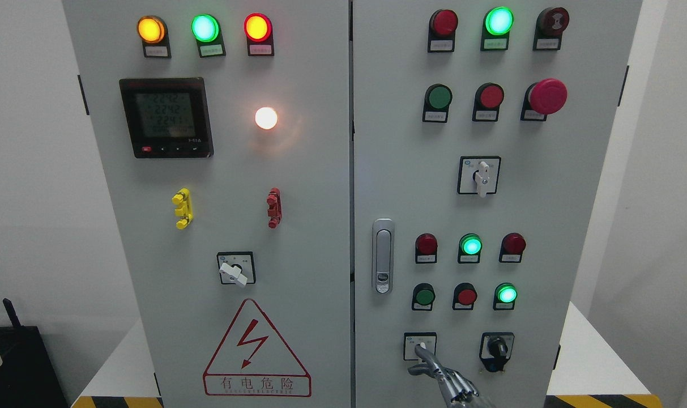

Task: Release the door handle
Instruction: 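Raise the right hand toward the silver door handle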

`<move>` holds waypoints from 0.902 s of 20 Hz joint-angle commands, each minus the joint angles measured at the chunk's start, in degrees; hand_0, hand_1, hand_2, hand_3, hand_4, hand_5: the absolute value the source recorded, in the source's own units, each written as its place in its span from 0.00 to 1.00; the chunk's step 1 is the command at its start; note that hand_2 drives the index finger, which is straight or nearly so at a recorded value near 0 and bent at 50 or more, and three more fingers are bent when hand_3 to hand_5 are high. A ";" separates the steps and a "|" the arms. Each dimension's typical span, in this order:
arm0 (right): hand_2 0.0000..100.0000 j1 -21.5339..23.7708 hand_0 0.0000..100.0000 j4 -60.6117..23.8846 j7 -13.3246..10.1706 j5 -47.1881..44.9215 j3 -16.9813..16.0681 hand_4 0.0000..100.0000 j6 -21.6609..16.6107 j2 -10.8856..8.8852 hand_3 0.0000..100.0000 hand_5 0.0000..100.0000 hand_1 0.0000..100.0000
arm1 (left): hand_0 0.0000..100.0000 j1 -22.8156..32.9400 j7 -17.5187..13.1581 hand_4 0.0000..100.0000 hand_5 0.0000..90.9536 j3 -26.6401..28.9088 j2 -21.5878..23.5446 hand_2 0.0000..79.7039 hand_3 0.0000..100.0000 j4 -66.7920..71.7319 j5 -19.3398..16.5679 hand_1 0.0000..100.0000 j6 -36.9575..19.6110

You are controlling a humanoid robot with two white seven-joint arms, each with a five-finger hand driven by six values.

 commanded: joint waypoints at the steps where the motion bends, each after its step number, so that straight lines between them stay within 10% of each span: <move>1: 0.00 -3.87 0.37 3.47 -0.15 11.80 1.22 0.78 2.48 2.22 0.82 0.85 0.24 | 0.12 -0.01 0.05 0.00 0.00 0.62 -0.05 0.00 0.00 0.97 0.00 0.39 -0.02; 7: 0.00 -9.32 0.34 7.25 -3.58 15.95 3.51 0.87 9.34 2.22 0.91 0.95 0.26 | 0.12 -0.02 0.05 0.00 0.00 0.62 -0.05 0.00 0.00 0.97 0.00 0.39 -0.02; 18: 0.00 -11.87 0.30 11.29 -3.67 22.10 4.92 0.92 9.69 3.19 1.00 0.98 0.26 | 0.12 0.07 0.05 0.00 0.00 0.62 -0.05 0.00 0.00 0.97 0.00 0.39 -0.02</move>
